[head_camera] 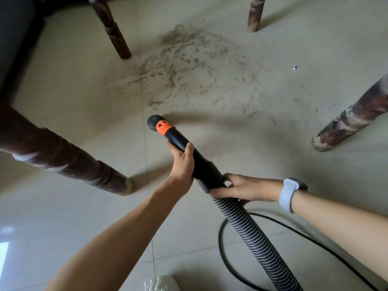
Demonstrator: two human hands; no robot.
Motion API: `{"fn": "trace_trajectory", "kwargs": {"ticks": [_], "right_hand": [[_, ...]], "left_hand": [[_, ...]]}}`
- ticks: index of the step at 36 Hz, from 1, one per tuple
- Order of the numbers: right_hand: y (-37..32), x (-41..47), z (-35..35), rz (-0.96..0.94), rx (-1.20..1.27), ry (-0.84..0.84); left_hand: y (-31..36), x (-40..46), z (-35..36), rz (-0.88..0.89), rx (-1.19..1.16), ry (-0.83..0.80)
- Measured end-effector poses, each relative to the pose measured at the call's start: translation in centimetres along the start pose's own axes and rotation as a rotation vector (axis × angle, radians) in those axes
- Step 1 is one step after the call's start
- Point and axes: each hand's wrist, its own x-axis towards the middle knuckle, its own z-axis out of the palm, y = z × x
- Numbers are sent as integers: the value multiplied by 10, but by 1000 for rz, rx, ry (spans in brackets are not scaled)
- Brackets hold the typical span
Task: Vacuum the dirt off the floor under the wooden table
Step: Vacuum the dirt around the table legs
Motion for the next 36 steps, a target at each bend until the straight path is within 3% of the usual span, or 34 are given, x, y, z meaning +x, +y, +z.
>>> {"fn": "trace_trajectory", "kwargs": {"ticks": [7, 14, 27, 36], "right_hand": [[-28, 32, 29, -196, 139, 197], [-39, 53, 39, -108, 74, 549], [-102, 105, 14, -166, -248, 578], [-105, 107, 13, -122, -261, 601]], "left_hand": [[7, 13, -17, -35, 73, -22], [17, 37, -24, 0, 133, -27], [65, 94, -56, 66, 268, 190], [71, 94, -55, 50, 304, 104]]}}
